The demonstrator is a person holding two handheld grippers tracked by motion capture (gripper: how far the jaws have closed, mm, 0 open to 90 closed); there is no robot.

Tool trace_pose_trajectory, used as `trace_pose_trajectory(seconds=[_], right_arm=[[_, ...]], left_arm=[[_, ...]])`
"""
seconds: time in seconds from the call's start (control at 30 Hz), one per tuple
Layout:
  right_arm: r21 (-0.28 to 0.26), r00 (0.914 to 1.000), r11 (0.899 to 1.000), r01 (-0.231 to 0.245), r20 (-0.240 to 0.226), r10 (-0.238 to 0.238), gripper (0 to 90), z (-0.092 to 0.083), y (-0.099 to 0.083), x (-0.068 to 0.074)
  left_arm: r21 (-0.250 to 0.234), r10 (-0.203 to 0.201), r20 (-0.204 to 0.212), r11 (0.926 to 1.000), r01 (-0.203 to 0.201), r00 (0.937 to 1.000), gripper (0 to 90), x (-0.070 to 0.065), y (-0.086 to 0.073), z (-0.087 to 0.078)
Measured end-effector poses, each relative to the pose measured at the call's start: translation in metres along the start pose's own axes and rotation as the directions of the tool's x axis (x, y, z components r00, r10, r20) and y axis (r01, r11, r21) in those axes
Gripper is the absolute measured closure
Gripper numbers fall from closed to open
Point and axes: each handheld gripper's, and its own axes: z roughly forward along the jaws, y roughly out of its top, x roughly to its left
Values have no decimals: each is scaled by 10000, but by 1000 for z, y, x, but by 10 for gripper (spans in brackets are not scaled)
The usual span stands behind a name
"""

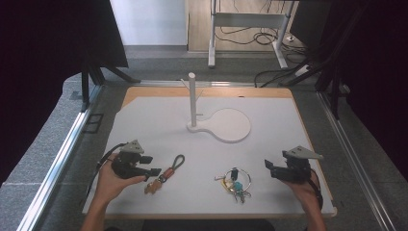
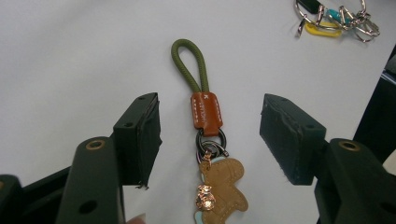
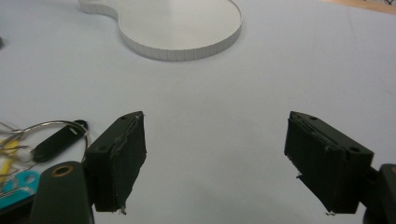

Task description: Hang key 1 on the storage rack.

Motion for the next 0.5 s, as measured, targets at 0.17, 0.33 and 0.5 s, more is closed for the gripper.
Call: trace_pose_trajectory(seconds=[0.17,0.33,0.5], right_arm=[[-163,9995,9997,-174,-251,169,233,-10,-1,-5],[-225,9985,9990,-379,-403,370,246,-11,-1,-9],[-39,9971,9990,-453,-619,450,253,-10,-2,-13]], left_arm=[[66,54,-28,10000,-54,10000,389,0,-1,-1],[102,50,-88,9999,-49,9999,390,0,-1,-3],[36,-106,-68,9999,106,9999,389,0,0,-2]])
